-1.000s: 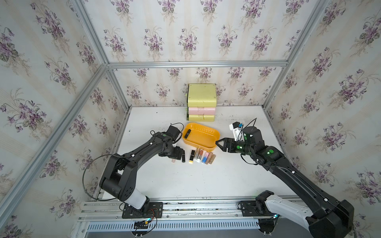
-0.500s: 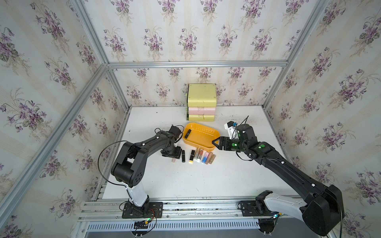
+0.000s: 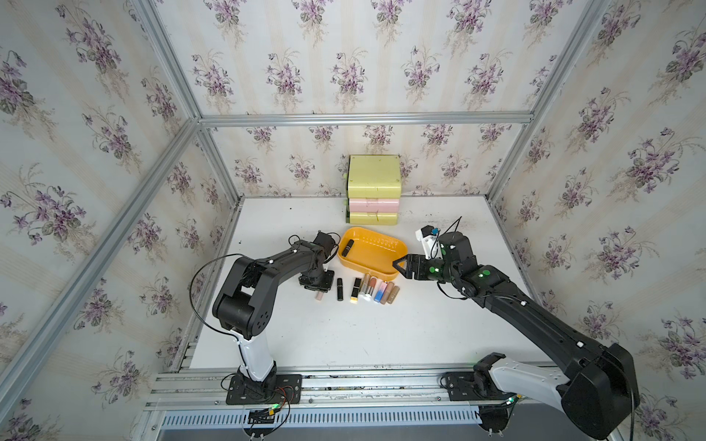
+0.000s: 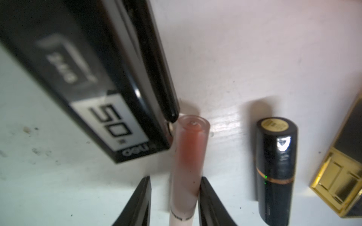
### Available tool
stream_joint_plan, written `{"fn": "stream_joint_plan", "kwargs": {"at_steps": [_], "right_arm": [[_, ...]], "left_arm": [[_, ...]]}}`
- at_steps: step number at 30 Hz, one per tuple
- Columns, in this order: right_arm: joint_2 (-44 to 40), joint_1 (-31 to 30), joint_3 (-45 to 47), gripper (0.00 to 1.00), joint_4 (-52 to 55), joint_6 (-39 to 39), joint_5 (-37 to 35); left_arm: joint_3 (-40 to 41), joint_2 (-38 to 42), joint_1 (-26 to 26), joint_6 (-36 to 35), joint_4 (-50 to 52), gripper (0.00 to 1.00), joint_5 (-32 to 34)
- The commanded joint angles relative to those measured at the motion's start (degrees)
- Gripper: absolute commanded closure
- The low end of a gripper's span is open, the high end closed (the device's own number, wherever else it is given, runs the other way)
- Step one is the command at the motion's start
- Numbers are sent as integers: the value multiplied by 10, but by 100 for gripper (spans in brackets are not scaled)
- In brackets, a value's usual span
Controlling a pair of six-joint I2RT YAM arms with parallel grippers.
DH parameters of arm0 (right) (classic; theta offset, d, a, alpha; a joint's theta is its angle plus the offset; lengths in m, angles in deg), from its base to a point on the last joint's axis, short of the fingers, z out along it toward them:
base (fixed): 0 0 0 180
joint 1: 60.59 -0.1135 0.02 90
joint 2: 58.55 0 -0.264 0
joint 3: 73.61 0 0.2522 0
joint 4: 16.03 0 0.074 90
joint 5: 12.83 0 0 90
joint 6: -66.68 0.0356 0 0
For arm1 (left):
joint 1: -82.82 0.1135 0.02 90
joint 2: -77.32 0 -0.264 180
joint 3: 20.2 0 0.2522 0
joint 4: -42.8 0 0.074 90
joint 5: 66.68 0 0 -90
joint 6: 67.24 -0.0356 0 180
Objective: Put the lipstick into the storage box
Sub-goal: Pick up the lipstick at the center of the board.
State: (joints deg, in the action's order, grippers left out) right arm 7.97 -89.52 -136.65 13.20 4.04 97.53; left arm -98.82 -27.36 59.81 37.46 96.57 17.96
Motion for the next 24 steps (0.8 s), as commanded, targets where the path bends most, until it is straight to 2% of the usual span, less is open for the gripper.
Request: {"fn": "stream_joint_plan", "kwargs": {"at_steps": [1,5,10,24], "right_arm": [[-1,-1,-1,23,-12,-2,1],[-5,0,4,23,-13,-1,1],[-13,-1,5,23,-10,-2,-3],[-13,-1,13,22,-23,7,8]], "left_arm": [[6,-8,-1,-5,-11,68,-35],[11,-6,-1,-4,-14,78,-46],[15,7,-1,-3,-14,84,-64],[18,113,0,8,-3,84,-129]]}}
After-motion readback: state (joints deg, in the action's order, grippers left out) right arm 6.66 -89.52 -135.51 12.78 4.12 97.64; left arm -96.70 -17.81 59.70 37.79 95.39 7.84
